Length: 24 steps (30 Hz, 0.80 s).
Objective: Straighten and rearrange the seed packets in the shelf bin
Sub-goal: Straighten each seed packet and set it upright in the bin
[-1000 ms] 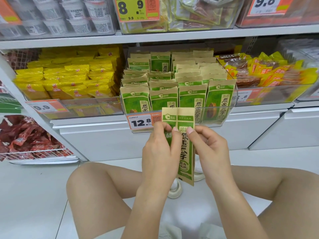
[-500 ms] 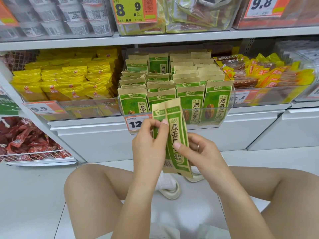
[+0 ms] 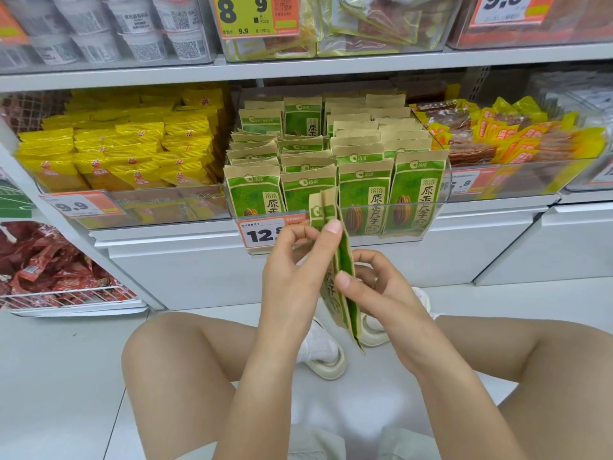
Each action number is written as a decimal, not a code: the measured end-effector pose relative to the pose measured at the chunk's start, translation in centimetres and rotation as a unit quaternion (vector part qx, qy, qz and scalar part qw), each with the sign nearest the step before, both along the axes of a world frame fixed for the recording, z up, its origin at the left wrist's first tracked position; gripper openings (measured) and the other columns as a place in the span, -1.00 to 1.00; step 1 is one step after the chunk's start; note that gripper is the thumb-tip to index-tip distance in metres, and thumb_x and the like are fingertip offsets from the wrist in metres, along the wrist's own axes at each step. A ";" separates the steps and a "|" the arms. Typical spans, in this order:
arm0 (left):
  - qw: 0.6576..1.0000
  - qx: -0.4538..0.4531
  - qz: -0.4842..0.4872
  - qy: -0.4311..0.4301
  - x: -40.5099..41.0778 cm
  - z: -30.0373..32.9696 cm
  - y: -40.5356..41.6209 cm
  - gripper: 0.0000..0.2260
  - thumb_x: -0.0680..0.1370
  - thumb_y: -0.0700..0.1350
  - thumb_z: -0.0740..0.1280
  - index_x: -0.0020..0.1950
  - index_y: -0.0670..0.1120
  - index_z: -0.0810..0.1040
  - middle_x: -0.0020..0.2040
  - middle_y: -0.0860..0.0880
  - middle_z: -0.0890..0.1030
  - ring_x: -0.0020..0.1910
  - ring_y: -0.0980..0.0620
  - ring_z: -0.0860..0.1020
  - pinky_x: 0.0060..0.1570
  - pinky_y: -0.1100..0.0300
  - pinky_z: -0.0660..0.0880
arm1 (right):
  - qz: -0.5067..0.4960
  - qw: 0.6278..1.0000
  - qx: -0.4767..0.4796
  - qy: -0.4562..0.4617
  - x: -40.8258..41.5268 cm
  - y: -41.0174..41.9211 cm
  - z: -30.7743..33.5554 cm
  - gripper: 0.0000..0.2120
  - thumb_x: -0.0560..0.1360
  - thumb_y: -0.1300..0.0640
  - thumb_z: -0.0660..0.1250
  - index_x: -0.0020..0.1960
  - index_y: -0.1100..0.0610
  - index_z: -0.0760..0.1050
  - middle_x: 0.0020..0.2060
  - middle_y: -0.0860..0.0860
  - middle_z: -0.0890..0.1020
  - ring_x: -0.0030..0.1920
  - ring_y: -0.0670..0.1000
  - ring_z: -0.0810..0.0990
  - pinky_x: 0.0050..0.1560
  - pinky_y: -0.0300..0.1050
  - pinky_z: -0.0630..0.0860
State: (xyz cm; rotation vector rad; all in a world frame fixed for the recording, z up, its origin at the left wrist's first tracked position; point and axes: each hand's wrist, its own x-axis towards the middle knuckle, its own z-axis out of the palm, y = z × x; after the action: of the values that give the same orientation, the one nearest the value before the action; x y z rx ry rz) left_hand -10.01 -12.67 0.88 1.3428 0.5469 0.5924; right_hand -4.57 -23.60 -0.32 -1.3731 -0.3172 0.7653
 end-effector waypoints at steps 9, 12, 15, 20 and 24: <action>0.999 -0.036 -0.004 -0.026 -0.2 0.1 0.4 -0.64 0.42 0.13 0.48 -0.05 -0.14 0.55 -0.16 0.06 0.63 -0.13 0.14 0.60 0.13 0.07 0.54 | -0.037 0.998 -0.004 -0.050 -0.3 0.5 -0.3 -0.58 0.30 -0.06 0.40 0.07 0.13 0.47 -0.04 -0.02 0.64 -0.13 -0.23 0.61 -0.15 -0.41 0.46; 0.999 -0.035 -0.005 -0.012 -0.1 0.0 0.5 -0.69 0.43 0.12 0.41 -0.07 -0.12 0.55 -0.13 0.01 0.63 -0.11 0.12 0.61 0.16 0.03 0.53 | -0.037 0.998 -0.011 -0.053 -0.3 0.5 -0.3 -0.60 0.31 -0.10 0.38 0.05 0.10 0.48 0.00 0.00 0.65 -0.08 -0.20 0.62 -0.12 -0.39 0.47; 0.999 -0.034 0.001 -0.007 -0.1 0.0 0.5 -0.66 0.45 0.13 0.42 -0.06 -0.14 0.56 -0.14 0.00 0.63 -0.10 0.08 0.60 0.21 -0.06 0.51 | -0.025 0.999 -0.010 -0.035 -0.3 0.3 -0.3 -0.64 0.32 -0.09 0.38 0.03 0.07 0.49 -0.02 -0.03 0.66 -0.05 -0.17 0.63 -0.13 -0.39 0.48; 0.999 -0.037 0.001 0.007 0.1 -0.1 1.0 -0.65 0.44 0.15 0.40 -0.04 -0.13 0.57 -0.09 -0.04 0.63 0.01 -0.10 0.61 0.25 -0.12 0.50 | -0.002 1.000 -0.012 -0.022 -0.1 0.0 0.1 -0.68 0.32 -0.02 0.39 0.02 0.08 0.50 -0.07 -0.05 0.67 -0.07 -0.14 0.65 -0.12 -0.33 0.53; 0.998 -0.037 -0.051 0.014 -0.1 -0.2 0.7 -0.57 0.38 0.07 0.48 0.13 -0.12 0.53 0.05 0.05 0.65 0.00 0.21 0.62 0.12 0.22 0.54 | -0.035 0.999 0.004 -0.016 -0.1 0.0 0.5 -0.69 0.34 -0.03 0.39 0.00 0.11 0.49 -0.18 -0.06 0.70 -0.14 -0.12 0.67 -0.20 -0.36 0.52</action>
State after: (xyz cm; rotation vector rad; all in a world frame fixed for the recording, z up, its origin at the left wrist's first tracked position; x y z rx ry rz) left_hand -10.15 -11.99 0.72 1.3034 0.5148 0.4662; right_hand -4.65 -23.57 0.17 -1.3821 -0.2956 0.6852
